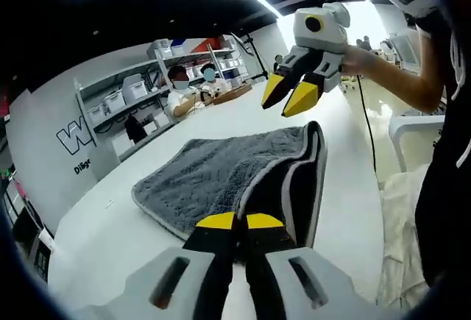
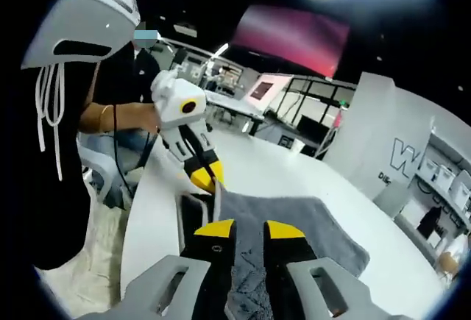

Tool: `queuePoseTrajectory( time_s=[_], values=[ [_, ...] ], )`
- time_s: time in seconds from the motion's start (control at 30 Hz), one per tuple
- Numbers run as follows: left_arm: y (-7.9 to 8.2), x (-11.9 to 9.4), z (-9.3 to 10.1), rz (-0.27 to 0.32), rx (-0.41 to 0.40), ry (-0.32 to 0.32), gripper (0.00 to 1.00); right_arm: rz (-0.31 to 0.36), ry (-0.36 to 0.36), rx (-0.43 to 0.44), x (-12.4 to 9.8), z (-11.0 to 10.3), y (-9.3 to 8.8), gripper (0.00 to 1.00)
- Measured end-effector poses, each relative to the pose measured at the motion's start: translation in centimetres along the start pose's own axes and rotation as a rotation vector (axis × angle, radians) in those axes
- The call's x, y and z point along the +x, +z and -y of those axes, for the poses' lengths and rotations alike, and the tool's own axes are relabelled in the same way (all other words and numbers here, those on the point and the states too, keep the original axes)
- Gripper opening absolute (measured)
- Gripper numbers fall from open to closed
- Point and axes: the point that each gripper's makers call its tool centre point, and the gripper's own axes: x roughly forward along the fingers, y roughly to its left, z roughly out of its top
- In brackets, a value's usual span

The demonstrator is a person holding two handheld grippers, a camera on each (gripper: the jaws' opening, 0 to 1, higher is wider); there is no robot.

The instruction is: Open the folded towel by lifting each exposed corner and separating the folded layers until the towel lies flat within the target outline without major curled edges

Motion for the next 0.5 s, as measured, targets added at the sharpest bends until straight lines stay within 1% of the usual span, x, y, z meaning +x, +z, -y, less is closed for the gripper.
queuePoseTrajectory(
  time_s=[0.1, 0.23, 0.3, 0.37, 0.4, 0.43, 0.47, 0.5],
  values=[
    [0.3, 0.0, -0.1, 0.002, 0.002, 0.006, 0.01, -0.016, 0.015, -0.024, 0.6, -0.7, 0.3, 0.1],
    [0.5, 0.2, 0.0, -0.013, 0.027, 0.013, 0.01, -0.008, 0.028, -0.028, 1.4, -1.8, 1.0, 0.11],
    [0.7, 0.3, 0.1, -0.006, 0.0, 0.011, 0.01, -0.003, 0.028, -0.045, 2.0, -2.3, 1.4, 0.11],
    [1.1, 0.4, 0.2, 0.016, -0.021, 0.007, 0.01, -0.005, 0.025, -0.052, 2.6, -2.8, 1.6, 0.11],
    [1.0, 0.4, -0.3, 0.0, 0.0, 0.041, 0.01, -0.009, 0.015, -0.062, 3.1, -3.0, 1.7, 0.11],
    [0.7, 0.3, -0.7, -0.036, 0.05, 0.067, 0.01, -0.009, 0.004, -0.073, 3.4, -3.0, 1.8, 0.12],
    [0.5, 0.3, -0.8, -0.052, 0.073, 0.074, 0.01, -0.017, -0.03, -0.089, 3.8, -2.6, 1.8, 0.13],
    [0.3, 0.4, -0.7, -0.077, 0.102, 0.072, 0.01, -0.048, -0.074, -0.127, 3.9, -1.9, 1.6, 0.14]
  ],
)
